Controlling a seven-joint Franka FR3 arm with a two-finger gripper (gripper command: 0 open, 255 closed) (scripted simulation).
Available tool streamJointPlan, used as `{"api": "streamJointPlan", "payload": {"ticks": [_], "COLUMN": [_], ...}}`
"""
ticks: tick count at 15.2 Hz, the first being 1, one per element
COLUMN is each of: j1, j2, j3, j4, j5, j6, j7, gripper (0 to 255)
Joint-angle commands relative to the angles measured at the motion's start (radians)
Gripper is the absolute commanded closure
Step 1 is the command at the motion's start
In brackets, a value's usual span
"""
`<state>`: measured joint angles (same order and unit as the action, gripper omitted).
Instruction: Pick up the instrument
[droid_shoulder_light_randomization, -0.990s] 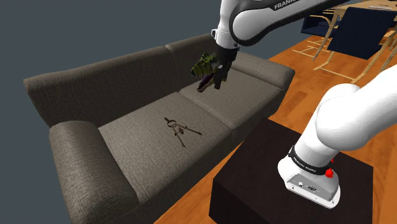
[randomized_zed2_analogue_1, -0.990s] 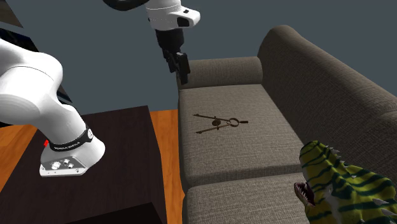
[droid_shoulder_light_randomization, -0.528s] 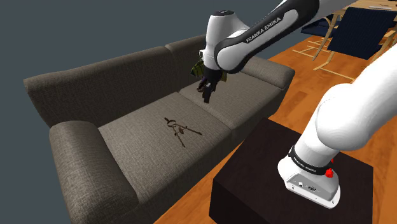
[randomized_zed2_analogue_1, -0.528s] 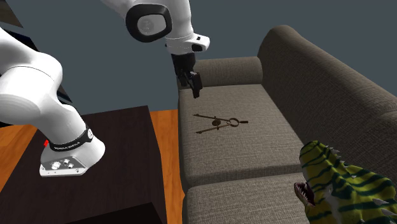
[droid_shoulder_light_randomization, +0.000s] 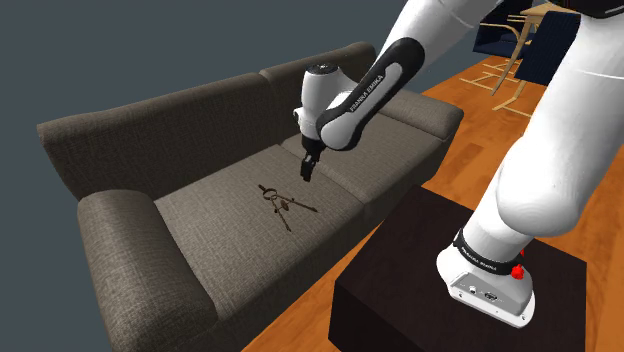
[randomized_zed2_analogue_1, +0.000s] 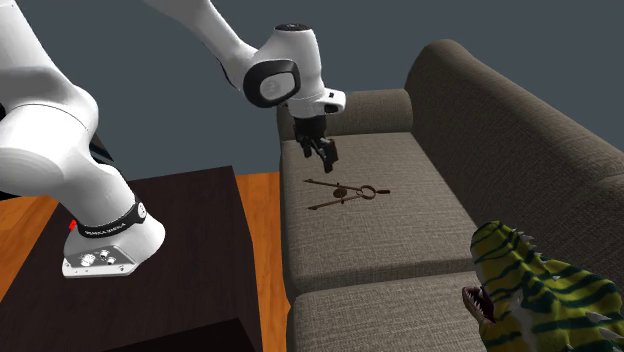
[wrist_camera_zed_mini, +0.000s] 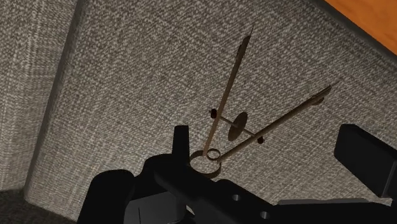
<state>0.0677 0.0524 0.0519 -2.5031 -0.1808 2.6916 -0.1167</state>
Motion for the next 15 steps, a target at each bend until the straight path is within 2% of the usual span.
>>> {"api": "streamJointPlan", "payload": {"ticks": [1, 8, 13, 15], "j1": [0.003, 0.075, 0.13, 0.138], "j2": [0.083, 0.378, 0.583, 0.621], "j3": [-0.005, -0.071, -0.115, -0.123], "j4": [0.028, 0.201, 0.36, 0.387], "j5": [-0.047, -0.189, -0.231, -0.235], "j6": [0.06, 0.197, 0.256, 0.269], "j7": [0.027, 0.125, 0.153, 0.158], "gripper": [0, 0, 0, 0]}}
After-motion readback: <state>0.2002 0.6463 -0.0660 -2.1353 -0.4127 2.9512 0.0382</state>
